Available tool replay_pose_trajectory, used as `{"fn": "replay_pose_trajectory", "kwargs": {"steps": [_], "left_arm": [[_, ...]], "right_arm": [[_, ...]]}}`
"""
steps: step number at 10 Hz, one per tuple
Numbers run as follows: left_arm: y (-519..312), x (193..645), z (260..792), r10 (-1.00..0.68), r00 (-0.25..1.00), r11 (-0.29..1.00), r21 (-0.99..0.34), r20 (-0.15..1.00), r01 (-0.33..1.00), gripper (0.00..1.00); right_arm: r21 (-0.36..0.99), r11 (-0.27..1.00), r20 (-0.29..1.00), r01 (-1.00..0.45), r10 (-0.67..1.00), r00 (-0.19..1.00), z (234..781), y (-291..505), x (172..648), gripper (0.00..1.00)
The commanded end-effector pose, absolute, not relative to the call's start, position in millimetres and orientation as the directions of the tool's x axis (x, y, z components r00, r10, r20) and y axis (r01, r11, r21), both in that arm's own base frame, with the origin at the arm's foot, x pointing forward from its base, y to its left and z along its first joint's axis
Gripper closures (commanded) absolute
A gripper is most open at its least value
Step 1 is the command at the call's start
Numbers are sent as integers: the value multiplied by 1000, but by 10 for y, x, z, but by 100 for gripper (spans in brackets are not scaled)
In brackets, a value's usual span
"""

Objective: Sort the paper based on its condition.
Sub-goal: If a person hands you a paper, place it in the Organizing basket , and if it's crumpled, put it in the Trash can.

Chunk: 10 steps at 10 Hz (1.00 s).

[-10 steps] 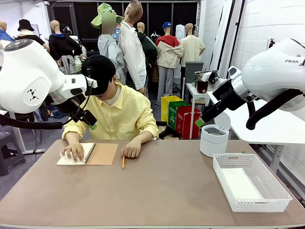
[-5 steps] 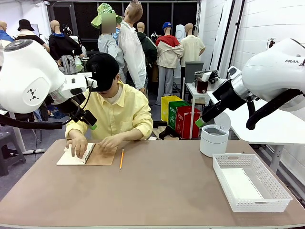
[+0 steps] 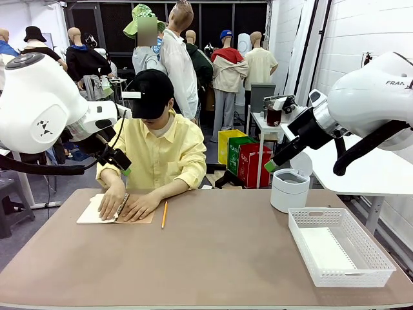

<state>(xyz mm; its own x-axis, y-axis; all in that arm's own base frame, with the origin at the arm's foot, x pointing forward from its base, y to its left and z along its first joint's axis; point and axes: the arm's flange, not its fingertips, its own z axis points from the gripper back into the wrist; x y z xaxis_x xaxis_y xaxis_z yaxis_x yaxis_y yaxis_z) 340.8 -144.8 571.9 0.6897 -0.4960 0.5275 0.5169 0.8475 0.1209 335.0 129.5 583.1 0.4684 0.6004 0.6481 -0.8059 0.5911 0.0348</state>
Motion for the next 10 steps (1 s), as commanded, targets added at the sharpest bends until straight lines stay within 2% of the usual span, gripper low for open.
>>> {"fn": "replay_pose_trajectory", "kwargs": {"steps": [1,10], "left_arm": [[-1436,3420,5710,-501,680,844,127,536,522,0],[-1436,3420,5710,-501,680,844,127,536,522,0]], "right_arm": [[42,591,647,-806,599,473,5831,1284,3343,0],[42,591,647,-806,599,473,5831,1284,3343,0]]}}
